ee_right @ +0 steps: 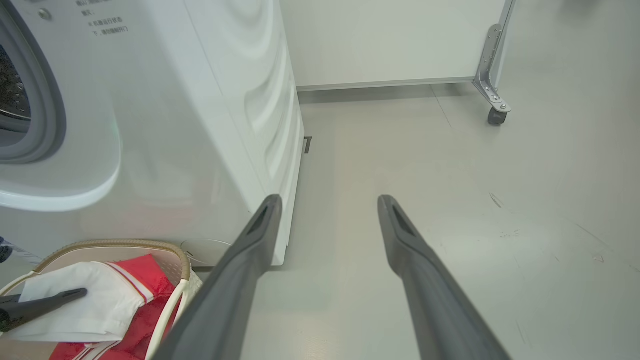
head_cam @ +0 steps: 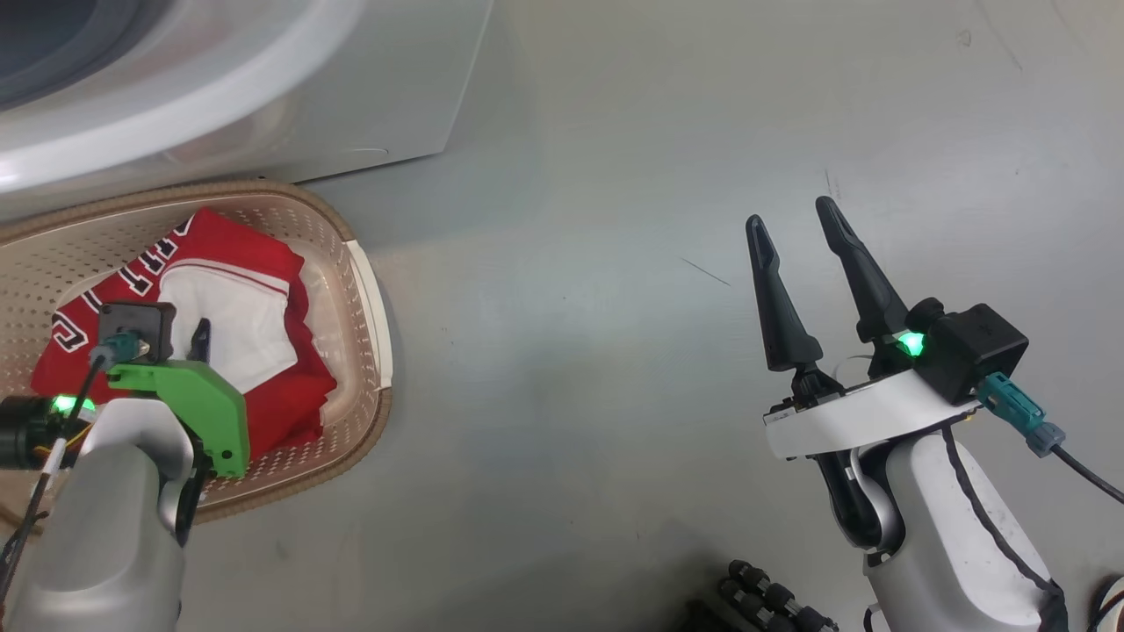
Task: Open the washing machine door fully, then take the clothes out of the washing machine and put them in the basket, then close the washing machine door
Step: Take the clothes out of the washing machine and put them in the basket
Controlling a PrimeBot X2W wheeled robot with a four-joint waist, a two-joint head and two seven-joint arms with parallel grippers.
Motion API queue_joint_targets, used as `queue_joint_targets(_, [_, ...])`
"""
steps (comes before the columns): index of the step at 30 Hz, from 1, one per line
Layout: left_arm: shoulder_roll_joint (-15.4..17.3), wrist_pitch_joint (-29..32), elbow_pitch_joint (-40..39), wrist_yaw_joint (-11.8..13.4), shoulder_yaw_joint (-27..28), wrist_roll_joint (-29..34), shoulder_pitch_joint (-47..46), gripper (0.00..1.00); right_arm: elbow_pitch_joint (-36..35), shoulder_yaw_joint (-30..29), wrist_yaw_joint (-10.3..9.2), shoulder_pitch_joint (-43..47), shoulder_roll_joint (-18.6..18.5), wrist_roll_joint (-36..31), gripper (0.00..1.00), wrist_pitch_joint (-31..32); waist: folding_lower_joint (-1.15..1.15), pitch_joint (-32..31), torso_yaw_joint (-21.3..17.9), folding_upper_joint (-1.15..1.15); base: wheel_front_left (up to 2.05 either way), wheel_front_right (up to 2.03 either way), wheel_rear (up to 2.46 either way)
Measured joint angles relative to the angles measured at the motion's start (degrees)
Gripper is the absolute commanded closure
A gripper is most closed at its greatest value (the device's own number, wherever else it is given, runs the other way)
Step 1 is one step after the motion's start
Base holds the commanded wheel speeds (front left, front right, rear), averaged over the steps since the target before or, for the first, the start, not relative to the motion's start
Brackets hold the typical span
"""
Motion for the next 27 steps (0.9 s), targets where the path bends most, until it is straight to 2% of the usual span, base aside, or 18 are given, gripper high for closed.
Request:
queue_joint_targets(6, [-0.04,0.03,4.67,1.21,3.39,-2.76,-0.35,1.00,0.00,-0.24,-0.21,-0.81,0.02,-0.26,0.00,0.00,0.00,1.07,-0.03,0.00,0.00,0.00,0.00])
queue_joint_targets(12, [0.01,-1.98,6.60,1.57,2.88,-2.38,-2.56,1.00,0.03,-0.63,-0.26,-1.00,0.03,-1.01,0.00,0.00,0.00,1.08,0.65,0.00,0.00,0.00,0.00])
queue_joint_targets(13, [-0.15,-2.37,7.60,1.52,2.70,-2.40,-3.20,0.76,0.16,-0.80,-0.26,-1.02,0.02,-1.14,0.00,0.00,0.00,0.90,0.95,0.00,0.00,0.00,0.00])
queue_joint_targets(14, [-0.27,-2.46,8.18,1.51,2.69,-2.41,-3.36,0.00,0.30,-0.77,-0.26,-1.04,0.03,-1.14,0.00,0.00,0.00,0.75,1.09,0.00,0.00,0.00,0.00])
queue_joint_targets(27, [-0.54,-6.80,12.94,0.44,0.64,-1.32,-4.42,0.00,1.79,-0.59,-0.25,-1.80,0.02,-1.14,0.00,-0.01,0.00,-3.17,2.08,0.00,0.00,0.00,0.00])
